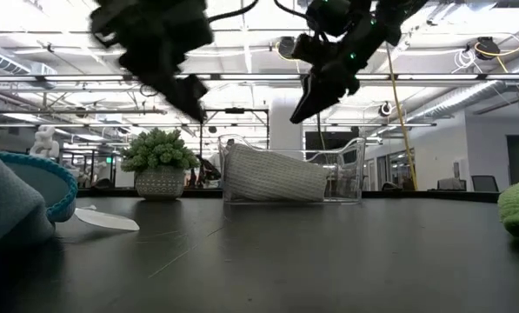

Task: Fold microfiber towels
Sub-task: Put the folded gray towel into the transparent bin

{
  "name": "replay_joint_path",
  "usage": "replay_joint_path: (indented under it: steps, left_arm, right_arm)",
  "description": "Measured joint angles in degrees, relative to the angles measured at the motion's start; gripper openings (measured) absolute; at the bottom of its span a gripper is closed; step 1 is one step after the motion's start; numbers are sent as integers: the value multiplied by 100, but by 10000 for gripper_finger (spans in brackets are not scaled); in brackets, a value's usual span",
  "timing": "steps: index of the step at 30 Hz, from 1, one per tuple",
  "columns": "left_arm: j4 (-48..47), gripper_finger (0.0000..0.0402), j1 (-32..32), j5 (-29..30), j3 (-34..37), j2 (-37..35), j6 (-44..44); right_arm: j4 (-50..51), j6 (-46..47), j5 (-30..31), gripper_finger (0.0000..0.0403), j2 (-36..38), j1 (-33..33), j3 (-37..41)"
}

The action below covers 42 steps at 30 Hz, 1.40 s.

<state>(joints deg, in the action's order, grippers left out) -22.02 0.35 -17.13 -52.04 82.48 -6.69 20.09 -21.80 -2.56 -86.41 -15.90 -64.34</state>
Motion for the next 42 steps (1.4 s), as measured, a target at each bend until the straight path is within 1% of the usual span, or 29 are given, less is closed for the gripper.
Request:
replay_joint_path:
  steps: [2,4,5,8,11,13,19,22,25,30,33,36,39,42]
  left_arm:
    - [616,244,-153,128,395,-171,117]
    - [994,244,-277,225,738,-335,194]
    - [1116,244,-321,243,887,-391,218]
    - [1420,243,-385,345,1196,-514,210]
    - [1531,243,-382,503,1340,-545,209]
    - [1477,243,-370,548,1404,-542,209]
    - [1422,244,-371,560,1494,-542,103]
    - [1357,243,-363,562,1494,-542,67]
    - [1242,243,-364,565,1494,-542,-72]
    - [1177,243,-364,566,1494,-542,-117]
    - [1141,243,-364,565,1494,-542,-119]
    - [1126,243,-364,567,1494,-542,-124]
    - [1051,243,-364,567,1494,-542,-162]
    - [1018,243,-364,567,1494,-542,-167]
  right_arm:
    - [244,20,-588,51,0,-82,-161]
    - [240,98,-1240,17,-33,-141,-259]
    - [231,148,-1418,9,-55,-168,-298]
    - [259,278,-1555,7,-237,-241,-400]
    - [378,316,-1749,1,-580,-364,-568]
    - [408,315,-1775,1,-870,-389,-752]
    - [918,156,-1924,0,-1691,-428,-1424]
    - [1067,115,-2353,0,-1981,-433,-1696]
    - [1203,112,-2462,0,-2207,-437,-1878]
    - [1336,178,-2475,0,-2350,-688,-2073]
    - [1308,434,-2753,0,-2344,-928,-2164]
    - [1297,575,-2818,0,-2334,-1110,-2198]
    - [1374,559,-2813,0,-2341,-1180,-2198]
    - [1442,410,-2676,0,-2339,-1097,-2198]
